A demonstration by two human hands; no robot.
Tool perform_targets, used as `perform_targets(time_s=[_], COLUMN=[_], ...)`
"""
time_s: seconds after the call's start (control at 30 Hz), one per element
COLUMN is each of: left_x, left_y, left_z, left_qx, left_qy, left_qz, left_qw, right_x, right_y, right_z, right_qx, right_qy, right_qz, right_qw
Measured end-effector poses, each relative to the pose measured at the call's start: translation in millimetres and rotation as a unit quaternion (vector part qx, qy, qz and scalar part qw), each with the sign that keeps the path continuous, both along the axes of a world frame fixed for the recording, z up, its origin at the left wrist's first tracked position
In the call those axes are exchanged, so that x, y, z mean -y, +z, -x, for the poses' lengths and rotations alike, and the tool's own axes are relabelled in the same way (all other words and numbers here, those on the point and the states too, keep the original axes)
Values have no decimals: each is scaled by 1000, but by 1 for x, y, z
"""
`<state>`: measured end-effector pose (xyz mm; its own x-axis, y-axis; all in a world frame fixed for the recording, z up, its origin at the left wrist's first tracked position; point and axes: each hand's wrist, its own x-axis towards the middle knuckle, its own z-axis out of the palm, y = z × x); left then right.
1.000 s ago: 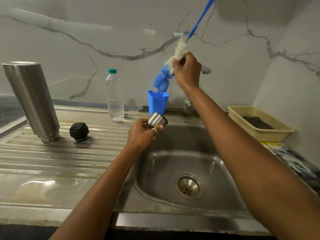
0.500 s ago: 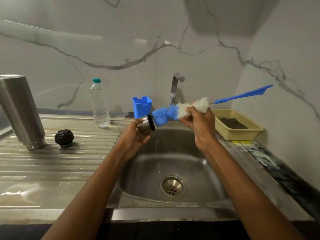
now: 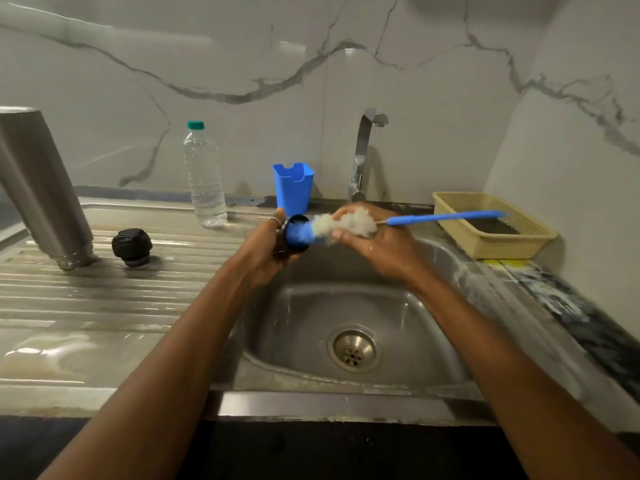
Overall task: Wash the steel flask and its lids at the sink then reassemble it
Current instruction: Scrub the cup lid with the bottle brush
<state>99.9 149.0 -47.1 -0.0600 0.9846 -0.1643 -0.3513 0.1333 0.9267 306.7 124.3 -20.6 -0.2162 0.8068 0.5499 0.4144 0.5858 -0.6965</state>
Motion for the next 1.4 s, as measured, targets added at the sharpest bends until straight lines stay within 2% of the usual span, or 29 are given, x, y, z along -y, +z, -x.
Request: perform_targets(time_s=[0.03,0.1,0.2,0.27,0.33,0.47,0.5,0.57,0.63,0.67,0.7,0.77,0.8,0.83,0.87,0.93,0.97,1.03,1.07,1.13,1.17,1.23,1.3,1.33,1.4], left_x=[1,2,2,1,0,-1,0,1,3,3,2,2,1,1,0,2,3,3,3,4,6,7,6,4,1], left_y=[1,3,5,2,-1,-1,-1,-1,-1,-1,-1,0,0,-1,-2,-2,-2,0,0,0,1,1,1,1,-1], left_z=[0,-2,-1,1,3,5,6,7,7,7,7,7,7,7,9,9,9,8,9,12,13,13,11,10,8], left_qx=[5,12,2,-17,-26,-21,-23,-29,-38,-39,-35,-36,-35,-31,-31,-33,-32,-32,-35,-31,-35,-62,-84,-86,-92], left_qy=[6,15,24,20,19,13,11,15,16,14,13,15,23,29,34,35,36,33,34,33,29,22,19,17,24], left_qz=[-2,-8,-9,-4,1,3,4,9,14,14,12,9,10,8,7,11,11,17,24,47,59,69,59,48,27], left_qw=[1000,1000,1000,1000,999,1000,1000,999,999,999,999,999,999,999,999,999,999,999,999,998,997,995,995,995,995], right_x=[2,-1,0,-1,1,1,0,-2,-2,-2,-3,-2,-4,-2,-1,3,4,8,7,6,8,6,-3,-4,-4], right_y=[-1,-5,-4,-9,-10,-8,-9,-14,-16,-13,-11,-9,-11,-13,-15,-14,-13,-11,-11,-12,-9,-11,-6,-3,-7], right_z=[5,5,-1,0,4,6,6,10,7,3,-1,-4,-4,1,5,10,10,10,11,12,11,4,-2,-5,-8], right_qx=[-51,-78,42,50,4,104,94,-38,-133,-119,-68,102,161,163,127,11,22,138,160,100,43,-38,18,86,186], right_qy=[-17,-40,-9,-5,-28,11,2,-9,-2,-8,-11,29,48,48,15,-39,-39,20,39,20,23,57,59,70,147], right_qz=[26,45,-48,-38,-17,-94,-69,43,128,100,43,-41,-45,-22,-9,1,-13,-63,-86,-55,-21,21,-20,-71,-164], right_qw=[998,995,998,998,999,990,993,998,983,988,997,994,985,985,992,999,999,988,983,993,999,997,998,991,957])
